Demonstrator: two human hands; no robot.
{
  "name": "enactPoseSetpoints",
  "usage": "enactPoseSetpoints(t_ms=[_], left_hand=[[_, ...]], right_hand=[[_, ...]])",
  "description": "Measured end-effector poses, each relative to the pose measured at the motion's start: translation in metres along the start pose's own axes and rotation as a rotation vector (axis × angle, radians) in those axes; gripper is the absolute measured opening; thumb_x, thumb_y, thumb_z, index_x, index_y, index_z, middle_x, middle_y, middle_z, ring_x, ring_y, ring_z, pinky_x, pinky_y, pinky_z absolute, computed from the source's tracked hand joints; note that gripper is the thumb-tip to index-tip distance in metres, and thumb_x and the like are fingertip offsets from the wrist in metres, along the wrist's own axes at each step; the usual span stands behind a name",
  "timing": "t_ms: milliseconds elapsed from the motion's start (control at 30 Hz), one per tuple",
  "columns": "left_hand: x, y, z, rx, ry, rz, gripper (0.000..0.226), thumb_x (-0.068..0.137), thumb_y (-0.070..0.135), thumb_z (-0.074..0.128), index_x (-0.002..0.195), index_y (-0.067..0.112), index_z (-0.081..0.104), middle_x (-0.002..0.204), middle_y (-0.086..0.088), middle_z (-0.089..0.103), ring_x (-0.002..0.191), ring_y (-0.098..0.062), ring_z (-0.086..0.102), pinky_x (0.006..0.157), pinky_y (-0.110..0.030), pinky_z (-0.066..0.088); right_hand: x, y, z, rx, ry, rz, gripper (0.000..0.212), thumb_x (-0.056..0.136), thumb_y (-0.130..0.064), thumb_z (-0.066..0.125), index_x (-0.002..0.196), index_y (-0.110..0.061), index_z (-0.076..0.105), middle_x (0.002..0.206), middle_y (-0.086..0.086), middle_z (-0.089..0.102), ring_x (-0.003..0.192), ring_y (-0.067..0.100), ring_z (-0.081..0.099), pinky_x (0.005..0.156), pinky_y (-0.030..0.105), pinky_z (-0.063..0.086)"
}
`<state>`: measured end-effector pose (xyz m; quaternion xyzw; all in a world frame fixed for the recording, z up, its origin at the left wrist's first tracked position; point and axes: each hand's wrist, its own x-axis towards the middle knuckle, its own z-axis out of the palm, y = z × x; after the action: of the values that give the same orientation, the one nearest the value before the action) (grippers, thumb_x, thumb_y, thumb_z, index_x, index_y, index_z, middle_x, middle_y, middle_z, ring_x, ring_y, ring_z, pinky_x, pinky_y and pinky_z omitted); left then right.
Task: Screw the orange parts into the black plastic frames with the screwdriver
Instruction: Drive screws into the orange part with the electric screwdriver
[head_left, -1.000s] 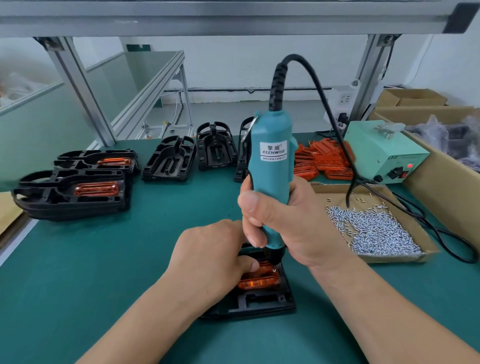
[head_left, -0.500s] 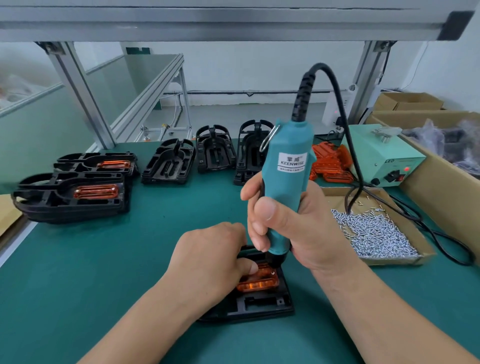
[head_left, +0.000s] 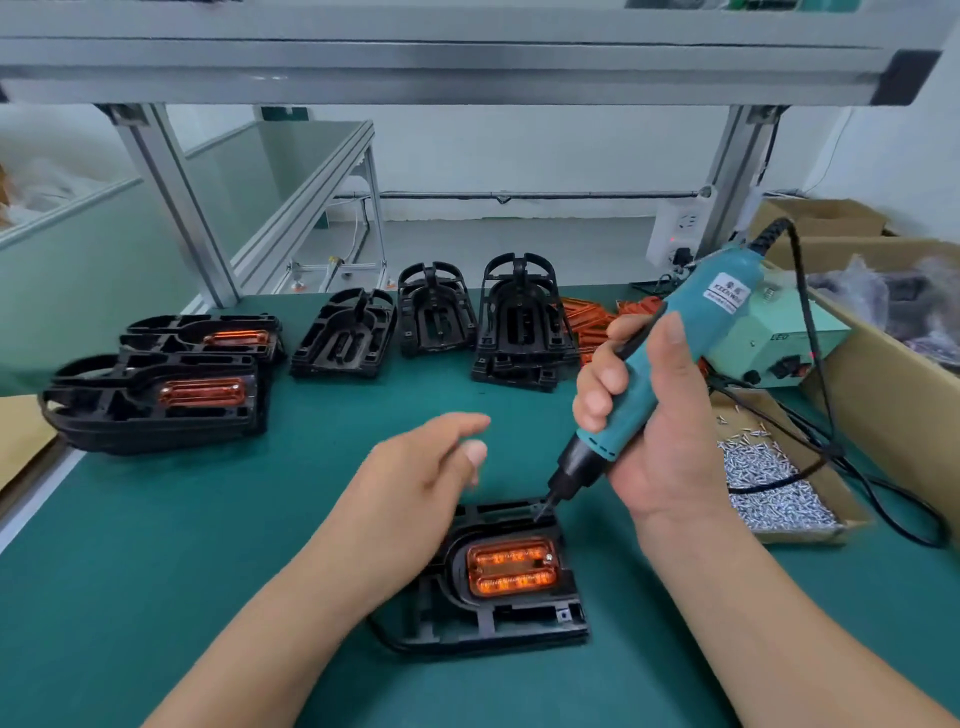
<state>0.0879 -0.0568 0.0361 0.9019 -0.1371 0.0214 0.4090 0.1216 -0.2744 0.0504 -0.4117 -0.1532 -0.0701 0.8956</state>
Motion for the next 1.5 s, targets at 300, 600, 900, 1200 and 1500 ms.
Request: enactPoseSetpoints(t_ms=[300, 600, 900, 1200, 1500], left_hand=[[0.015, -0.006, -0.012, -1.434, -0.127, -0.439, 0.068, 0.087, -0.031, 0.022, 0.142, -0.003, 0.051, 0.131, -0.036, 0.065, 0.122, -0.047, 0.066, 0.1, -0.044, 0.057], [0.024, -0.013, -0.027, -1.792, 0.032, -0.546, 0.046, 0.092, -0.015, 0.034, 0.136, -0.021, 0.047, 0.127, -0.044, 0.059, 0.114, -0.051, 0.068, 0.083, -0.043, 0.065], [0.018, -0.012, -0.014, -1.381, -0.115, -0.448, 0.035, 0.101, -0.013, 0.039, 0.131, -0.009, 0.057, 0.124, -0.029, 0.071, 0.114, -0.034, 0.073, 0.076, -0.029, 0.064], [0.005, 0.003, -0.009, -0.931, -0.221, -0.267, 0.018, 0.087, 0.028, 0.082, 0.098, 0.016, 0.073, 0.1, -0.023, 0.077, 0.079, -0.027, 0.078, 0.052, -0.024, 0.056], [-0.002, 0.011, -0.001, -0.693, -0.247, -0.106, 0.011, 0.087, 0.025, 0.082, 0.082, 0.019, 0.074, 0.079, -0.01, 0.072, 0.067, -0.017, 0.061, 0.055, -0.024, 0.05]], right_hand=[[0.003, -0.001, -0.007, 0.062, 0.092, 0.012, 0.033, 0.099, -0.049, 0.057, 0.095, -0.017, 0.062, 0.07, -0.002, 0.048, 0.056, 0.011, 0.05, 0.051, 0.021, 0.044], [0.002, 0.0, -0.005, 0.09, 0.127, 0.031, 0.033, 0.103, -0.047, 0.054, 0.095, -0.016, 0.06, 0.07, -0.001, 0.049, 0.057, 0.011, 0.05, 0.051, 0.021, 0.045], [0.002, -0.001, -0.005, 0.091, 0.142, 0.025, 0.029, 0.103, -0.044, 0.056, 0.093, -0.016, 0.061, 0.07, -0.002, 0.048, 0.057, 0.01, 0.05, 0.051, 0.021, 0.045], [0.002, -0.003, -0.003, 0.15, 0.151, 0.013, 0.03, 0.104, -0.043, 0.056, 0.093, -0.016, 0.061, 0.069, -0.003, 0.047, 0.056, 0.01, 0.049, 0.05, 0.02, 0.045], [0.0, -0.008, 0.0, 0.192, 0.153, -0.033, 0.032, 0.104, -0.046, 0.056, 0.097, -0.015, 0.059, 0.071, -0.003, 0.048, 0.059, 0.009, 0.05, 0.053, 0.02, 0.045]])
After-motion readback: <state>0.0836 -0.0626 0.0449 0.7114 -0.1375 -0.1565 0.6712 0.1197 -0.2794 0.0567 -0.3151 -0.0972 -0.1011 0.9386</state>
